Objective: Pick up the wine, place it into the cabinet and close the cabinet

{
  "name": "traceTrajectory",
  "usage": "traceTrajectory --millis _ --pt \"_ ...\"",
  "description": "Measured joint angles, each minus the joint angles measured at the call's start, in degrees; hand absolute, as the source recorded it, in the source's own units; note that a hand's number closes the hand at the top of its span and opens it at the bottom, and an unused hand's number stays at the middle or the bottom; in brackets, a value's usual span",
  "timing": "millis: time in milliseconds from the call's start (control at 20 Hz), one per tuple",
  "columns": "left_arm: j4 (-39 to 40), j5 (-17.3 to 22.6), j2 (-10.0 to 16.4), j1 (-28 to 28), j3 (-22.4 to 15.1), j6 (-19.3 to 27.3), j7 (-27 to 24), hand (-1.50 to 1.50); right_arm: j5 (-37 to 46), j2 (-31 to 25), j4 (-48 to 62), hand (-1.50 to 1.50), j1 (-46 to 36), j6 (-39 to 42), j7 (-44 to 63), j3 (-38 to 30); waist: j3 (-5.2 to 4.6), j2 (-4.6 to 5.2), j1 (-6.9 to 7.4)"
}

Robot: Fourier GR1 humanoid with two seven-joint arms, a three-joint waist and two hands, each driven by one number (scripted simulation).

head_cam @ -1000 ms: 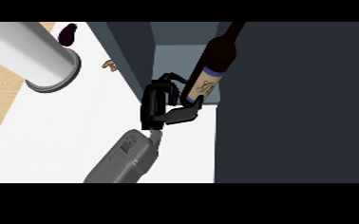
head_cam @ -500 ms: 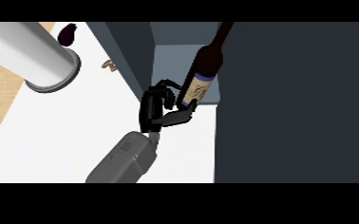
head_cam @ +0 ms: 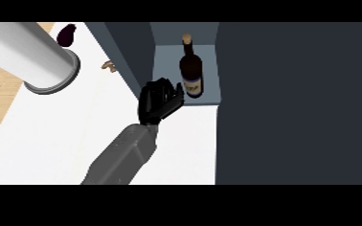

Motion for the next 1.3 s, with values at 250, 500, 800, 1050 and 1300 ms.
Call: traceTrajectory --millis 250,500,800,1050,1300 --pt "3.7 4.6 0.0 -3.6 -2.6 -0.5 -1.3 1.5 1.0 0.5 0.5 -1.5 -1.1 -0.9 0.2 0.7 0.0 0.05 -0.19" --pt "7.6 7.5 0.0 -8.7 -1.8 -1.4 -0.1 1.5 -1.0 -0.9 1.9 -1.5 -3.2 -0.6 0.7 -1.1 -0.01 0.08 -0.3" --pt "12.6 10.2 0.0 -13.1 -1.0 -3.8 -0.8 1.5 -0.5 -0.7 2.4 -1.5 -2.1 0.2 -0.3 -0.3 -0.01 0.17 -0.64" --pt "16.0 11.9 0.0 -16.5 -0.7 -3.9 0.2 1.5 -0.3 -0.6 2.4 -1.5 -2.0 0.3 -0.6 0.0 -0.02 0.22 -0.88" --pt "20.1 13.5 0.2 -19.1 -0.9 -2.8 0.6 1.5 -0.4 -0.7 3.8 -1.5 -2.0 1.2 -2.1 -0.3 -0.01 0.45 -1.56"
